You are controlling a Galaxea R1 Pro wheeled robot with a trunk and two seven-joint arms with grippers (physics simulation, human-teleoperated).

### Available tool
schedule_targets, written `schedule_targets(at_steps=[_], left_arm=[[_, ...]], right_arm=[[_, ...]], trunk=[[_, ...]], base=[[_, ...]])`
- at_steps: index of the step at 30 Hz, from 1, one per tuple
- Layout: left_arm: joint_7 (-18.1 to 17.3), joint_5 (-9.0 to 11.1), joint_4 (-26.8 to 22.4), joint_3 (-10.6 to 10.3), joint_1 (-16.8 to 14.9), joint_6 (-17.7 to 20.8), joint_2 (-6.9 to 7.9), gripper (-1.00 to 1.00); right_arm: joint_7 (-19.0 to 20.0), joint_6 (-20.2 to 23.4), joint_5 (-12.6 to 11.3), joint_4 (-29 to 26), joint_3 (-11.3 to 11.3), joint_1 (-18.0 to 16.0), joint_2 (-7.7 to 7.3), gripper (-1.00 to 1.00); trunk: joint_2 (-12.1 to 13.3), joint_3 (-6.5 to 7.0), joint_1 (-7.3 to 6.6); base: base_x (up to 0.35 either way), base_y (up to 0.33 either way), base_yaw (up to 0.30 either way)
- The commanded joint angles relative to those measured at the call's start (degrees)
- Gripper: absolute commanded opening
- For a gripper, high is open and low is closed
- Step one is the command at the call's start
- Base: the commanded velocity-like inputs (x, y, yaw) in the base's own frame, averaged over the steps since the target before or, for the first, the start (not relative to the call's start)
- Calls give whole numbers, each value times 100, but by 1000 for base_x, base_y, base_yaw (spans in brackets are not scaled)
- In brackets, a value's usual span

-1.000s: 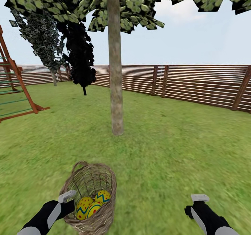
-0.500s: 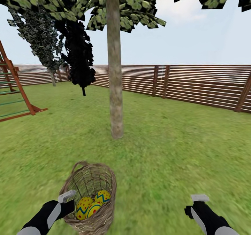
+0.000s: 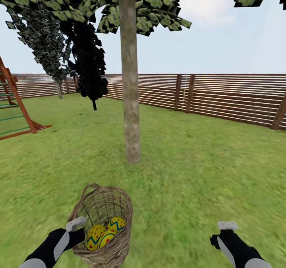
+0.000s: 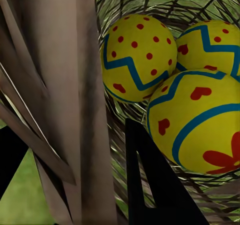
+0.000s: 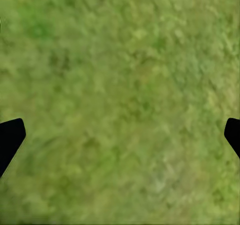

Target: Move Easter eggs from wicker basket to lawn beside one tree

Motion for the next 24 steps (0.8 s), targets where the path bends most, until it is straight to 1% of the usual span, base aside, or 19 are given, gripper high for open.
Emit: schedule_targets(at_steps=[1, 9, 12, 21, 24], left_arm=[[10, 75, -12, 22, -3, 33, -2, -100], [10, 75, -11, 22, -3, 33, -4, -100], [10, 75, -9, 22, -3, 33, -3, -100], [10, 76, -8, 22, -4, 33, -8, -100], [10, 75, -7, 22, -3, 33, -9, -100]], right_arm=[[-37, 33, -47, -10, 46, -2, -5, 100], [-29, 32, -47, -10, 46, -2, -7, 100], [-26, 52, -39, 136, 58, -2, 1, 100], [-37, 41, -39, 157, 54, -2, -7, 100], [-37, 42, -39, 157, 54, -2, -6, 100]], trunk=[[-4, -7, 4], [-4, -7, 4], [-4, -7, 4], [-4, -7, 4], [-4, -7, 4]], base=[[329, 0, 0], [329, 0, 0], [329, 0, 0], [329, 0, 0], [329, 0, 103]])
